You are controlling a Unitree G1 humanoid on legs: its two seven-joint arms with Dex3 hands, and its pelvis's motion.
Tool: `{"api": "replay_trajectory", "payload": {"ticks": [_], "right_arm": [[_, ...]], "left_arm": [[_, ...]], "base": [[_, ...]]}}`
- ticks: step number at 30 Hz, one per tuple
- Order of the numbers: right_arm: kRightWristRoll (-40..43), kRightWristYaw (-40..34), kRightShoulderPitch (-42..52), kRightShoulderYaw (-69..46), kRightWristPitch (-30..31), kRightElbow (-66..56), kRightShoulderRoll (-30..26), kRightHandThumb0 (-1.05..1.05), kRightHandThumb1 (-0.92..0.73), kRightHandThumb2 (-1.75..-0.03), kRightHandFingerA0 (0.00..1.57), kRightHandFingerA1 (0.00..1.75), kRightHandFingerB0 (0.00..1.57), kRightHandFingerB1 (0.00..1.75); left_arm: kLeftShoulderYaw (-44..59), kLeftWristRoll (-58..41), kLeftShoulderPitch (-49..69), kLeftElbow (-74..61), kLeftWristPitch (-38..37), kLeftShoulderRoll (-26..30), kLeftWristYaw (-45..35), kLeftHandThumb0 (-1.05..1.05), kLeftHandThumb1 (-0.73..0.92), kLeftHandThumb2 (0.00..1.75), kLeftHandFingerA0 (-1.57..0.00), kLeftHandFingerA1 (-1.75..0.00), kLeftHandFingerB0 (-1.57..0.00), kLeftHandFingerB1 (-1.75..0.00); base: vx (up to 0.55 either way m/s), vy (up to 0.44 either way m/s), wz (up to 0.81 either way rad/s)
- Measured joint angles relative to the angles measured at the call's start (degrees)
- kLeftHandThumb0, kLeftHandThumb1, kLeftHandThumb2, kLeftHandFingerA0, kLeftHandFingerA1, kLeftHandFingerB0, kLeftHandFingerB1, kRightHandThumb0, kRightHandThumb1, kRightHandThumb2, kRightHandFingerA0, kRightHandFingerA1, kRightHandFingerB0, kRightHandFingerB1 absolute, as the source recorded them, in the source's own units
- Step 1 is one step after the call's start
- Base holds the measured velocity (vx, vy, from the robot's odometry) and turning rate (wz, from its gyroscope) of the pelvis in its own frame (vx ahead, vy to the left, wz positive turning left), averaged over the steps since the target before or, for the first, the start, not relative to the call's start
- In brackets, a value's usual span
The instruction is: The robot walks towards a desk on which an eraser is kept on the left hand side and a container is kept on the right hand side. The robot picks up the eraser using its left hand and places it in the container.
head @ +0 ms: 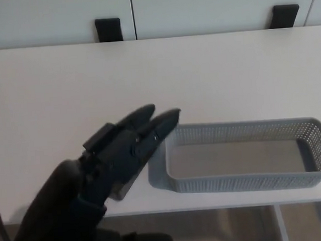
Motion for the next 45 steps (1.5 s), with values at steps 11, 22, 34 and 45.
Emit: {"api": "replay_trajectory", "payload": {"ticks": [11,22,34,45], "right_arm": [[0.0,0.0,0.3,0.0,0.4,0.0,0.0,-0.22,-0.47,-0.53,0.64,0.66,0.42,0.5],[0.0,-0.1,0.6,0.0,0.6,0.0,0.0,-0.23,-0.47,-0.53,0.65,0.69,0.44,0.51],[-0.2,-0.3,2.3,0.4,1.5,-3.0,0.0,-0.21,-0.48,-0.54,0.72,0.72,0.44,0.52],[-0.8,-1.6,6.0,1.5,5.2,-11.4,0.2,-0.24,-0.49,-0.54,0.74,0.72,0.44,0.52]], "left_arm": [[-0.7,9.5,-6.3,15.1,6.4,-0.1,1.3,-0.83,0.5,0.79,0.0,0.0,-0.07,-0.03],[-3.2,18.3,-8.2,24.8,10.9,-0.4,4.2,-0.77,0.47,0.77,0.0,-0.04,-0.06,-0.08],[-5.2,27.9,-8.3,26.8,15.1,-2.1,8.3,-0.75,0.44,0.73,0.0,-0.01,-0.09,-0.08],[-6.1,34.9,-8.3,28.0,17.4,-5.0,13.8,-0.68,0.43,0.75,0.0,-0.1,-0.04,-0.11]], "base": [[0.0,0.0,0.0],[0.0,0.0,0.0],[0.0,0.0,0.0],[0.0,0.0,0.0]]}}
